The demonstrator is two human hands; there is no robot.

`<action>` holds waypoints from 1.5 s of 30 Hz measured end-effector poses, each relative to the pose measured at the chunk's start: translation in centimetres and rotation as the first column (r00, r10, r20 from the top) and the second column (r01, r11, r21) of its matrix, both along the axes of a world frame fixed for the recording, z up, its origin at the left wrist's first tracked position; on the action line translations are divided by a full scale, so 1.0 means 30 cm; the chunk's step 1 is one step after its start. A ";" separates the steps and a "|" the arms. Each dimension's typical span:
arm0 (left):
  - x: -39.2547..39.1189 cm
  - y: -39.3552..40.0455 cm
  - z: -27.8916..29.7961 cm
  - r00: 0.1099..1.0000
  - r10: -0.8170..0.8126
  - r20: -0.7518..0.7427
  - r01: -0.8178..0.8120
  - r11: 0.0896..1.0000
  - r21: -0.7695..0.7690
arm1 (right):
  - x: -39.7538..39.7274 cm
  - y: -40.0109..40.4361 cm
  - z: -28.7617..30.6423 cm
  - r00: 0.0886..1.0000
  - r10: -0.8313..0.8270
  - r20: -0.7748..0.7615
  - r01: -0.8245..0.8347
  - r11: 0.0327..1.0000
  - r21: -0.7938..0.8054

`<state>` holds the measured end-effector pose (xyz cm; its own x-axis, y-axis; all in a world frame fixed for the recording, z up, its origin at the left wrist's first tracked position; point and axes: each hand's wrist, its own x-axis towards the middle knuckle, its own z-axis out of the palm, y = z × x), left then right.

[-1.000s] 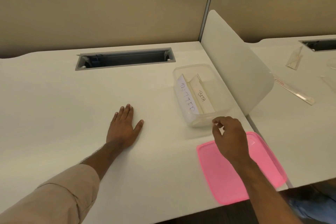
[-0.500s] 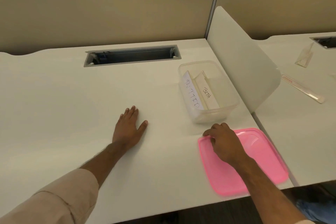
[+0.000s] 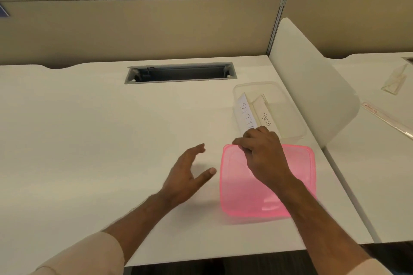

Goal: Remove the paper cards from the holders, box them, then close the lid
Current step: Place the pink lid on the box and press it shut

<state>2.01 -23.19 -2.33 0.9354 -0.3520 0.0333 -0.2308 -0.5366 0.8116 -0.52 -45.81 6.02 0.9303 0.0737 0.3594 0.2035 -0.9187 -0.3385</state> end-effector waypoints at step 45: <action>0.053 0.196 0.379 0.484 -0.016 0.875 -0.107 0.991 0.077 | 0.010 0.352 0.276 0.966 0.079 -0.247 0.245 0.032 0.969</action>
<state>3.58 -17.29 9.02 0.4614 -0.3681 0.8072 -0.7595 -0.6342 0.1448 -0.24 -35.26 14.30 0.9469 -0.2822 -0.1538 -0.0570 0.3236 -0.9445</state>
